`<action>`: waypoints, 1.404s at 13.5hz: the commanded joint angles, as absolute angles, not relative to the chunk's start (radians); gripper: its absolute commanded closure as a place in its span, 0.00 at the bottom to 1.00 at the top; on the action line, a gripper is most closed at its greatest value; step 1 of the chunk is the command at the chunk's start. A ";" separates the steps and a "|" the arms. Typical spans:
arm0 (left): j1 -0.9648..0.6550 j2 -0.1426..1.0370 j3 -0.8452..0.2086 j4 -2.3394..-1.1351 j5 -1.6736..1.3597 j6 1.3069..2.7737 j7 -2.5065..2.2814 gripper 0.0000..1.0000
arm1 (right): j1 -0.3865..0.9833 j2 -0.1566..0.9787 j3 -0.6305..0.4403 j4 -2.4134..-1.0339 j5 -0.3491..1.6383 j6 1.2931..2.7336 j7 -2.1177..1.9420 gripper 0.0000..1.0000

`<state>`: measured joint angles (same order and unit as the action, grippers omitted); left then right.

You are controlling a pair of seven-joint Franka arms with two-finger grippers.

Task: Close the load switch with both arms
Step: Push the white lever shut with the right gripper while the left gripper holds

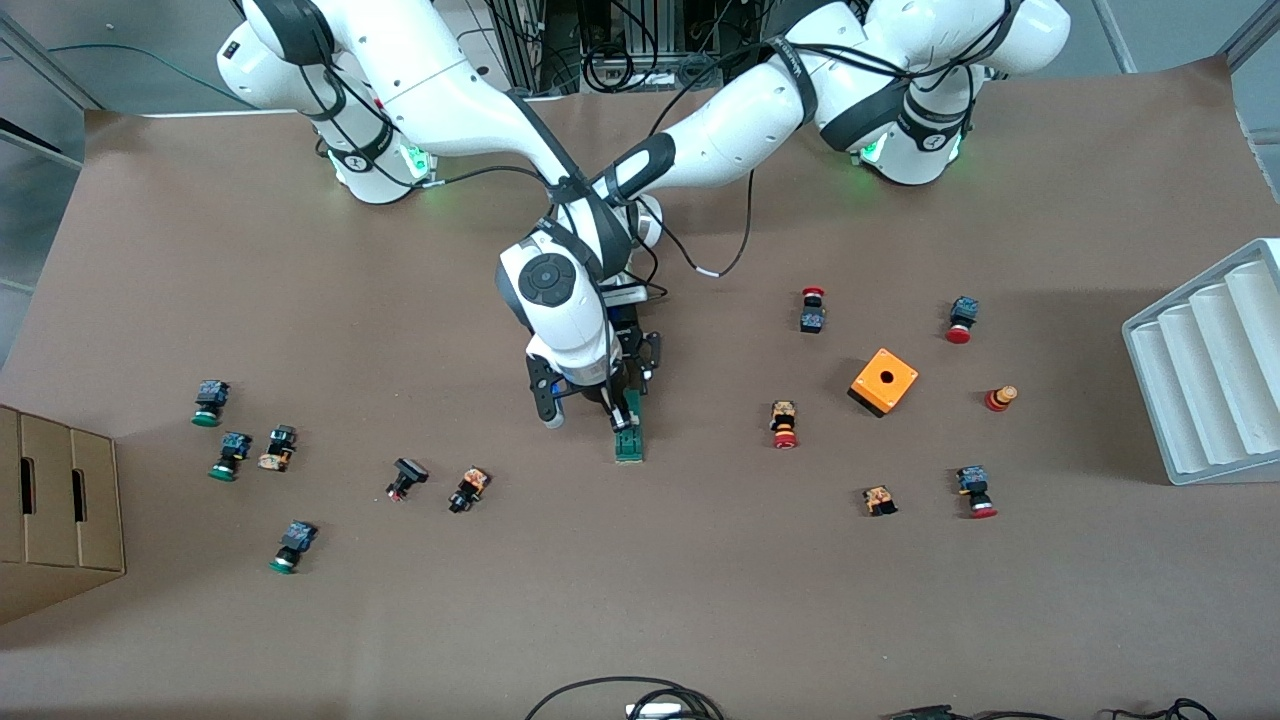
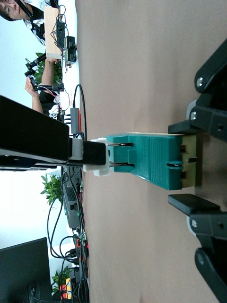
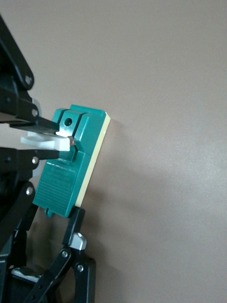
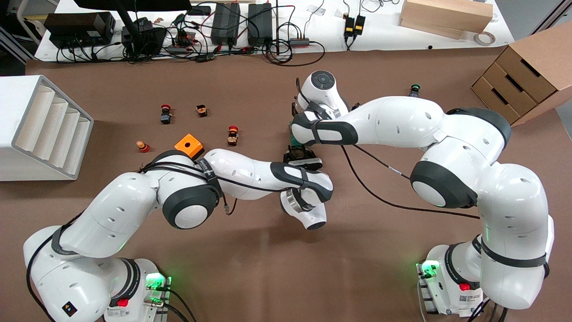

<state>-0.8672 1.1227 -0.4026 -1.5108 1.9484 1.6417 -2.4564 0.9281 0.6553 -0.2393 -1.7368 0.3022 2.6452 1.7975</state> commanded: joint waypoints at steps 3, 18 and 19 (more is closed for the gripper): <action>-0.856 1.154 -0.408 -1.489 1.956 1.637 -2.441 0.42 | 0.919 0.683 -0.244 -1.667 0.322 2.642 1.776 0.81; -0.856 1.155 -0.408 -1.489 1.956 1.637 -2.439 0.43 | 0.910 0.686 -0.244 -1.655 0.321 2.642 1.775 0.84; -0.856 1.155 -0.408 -1.489 1.956 1.637 -2.439 0.43 | 0.907 0.687 -0.244 -1.648 0.322 2.642 1.775 0.84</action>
